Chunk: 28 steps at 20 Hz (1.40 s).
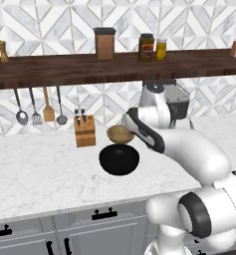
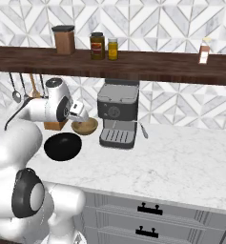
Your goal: Pick up the bowls on the counter and stack them on top of one another in the open cabinet. Place the smaller bowl on top of the larger bowl.
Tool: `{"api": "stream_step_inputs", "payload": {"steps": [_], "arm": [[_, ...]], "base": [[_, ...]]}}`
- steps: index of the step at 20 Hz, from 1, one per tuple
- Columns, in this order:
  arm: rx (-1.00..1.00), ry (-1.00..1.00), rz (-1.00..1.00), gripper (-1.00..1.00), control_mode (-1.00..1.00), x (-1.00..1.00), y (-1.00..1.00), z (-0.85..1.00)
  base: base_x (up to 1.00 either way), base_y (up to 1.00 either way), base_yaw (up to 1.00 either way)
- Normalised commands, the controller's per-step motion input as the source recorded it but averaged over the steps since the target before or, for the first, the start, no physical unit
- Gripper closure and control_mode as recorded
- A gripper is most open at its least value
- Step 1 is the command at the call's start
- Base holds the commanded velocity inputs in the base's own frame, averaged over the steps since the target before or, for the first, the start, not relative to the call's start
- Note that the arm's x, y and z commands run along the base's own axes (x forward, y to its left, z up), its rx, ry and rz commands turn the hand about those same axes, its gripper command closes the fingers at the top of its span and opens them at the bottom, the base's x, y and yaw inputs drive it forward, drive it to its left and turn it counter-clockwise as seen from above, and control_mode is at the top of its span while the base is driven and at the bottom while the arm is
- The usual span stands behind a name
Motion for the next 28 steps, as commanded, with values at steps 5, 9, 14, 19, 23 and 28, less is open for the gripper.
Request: {"api": "stream_step_inputs", "payload": {"steps": [5,9,14,19,23,28], "arm": [[0.02,0.01,-0.23,-1.00,-1.00,0.75,0.02,-0.27],[0.00,0.07,-0.06,-1.00,-1.00,0.24,0.00,-0.09],[-0.01,0.14,-0.02,-1.00,-1.00,0.33,0.00,-0.20],[0.00,0.21,-0.03,-1.00,-1.00,0.48,0.00,-0.31],[0.00,0.17,0.00,-1.00,-1.00,0.14,0.00,-0.23],[0.00,0.05,-0.01,-1.00,-1.00,0.00,0.00,-0.40]], "base": [[0.00,0.00,0.00],[0.00,0.00,0.00],[0.00,0.00,0.00],[0.00,0.00,0.00],[0.00,0.00,0.00],[0.00,0.00,0.00]]}}
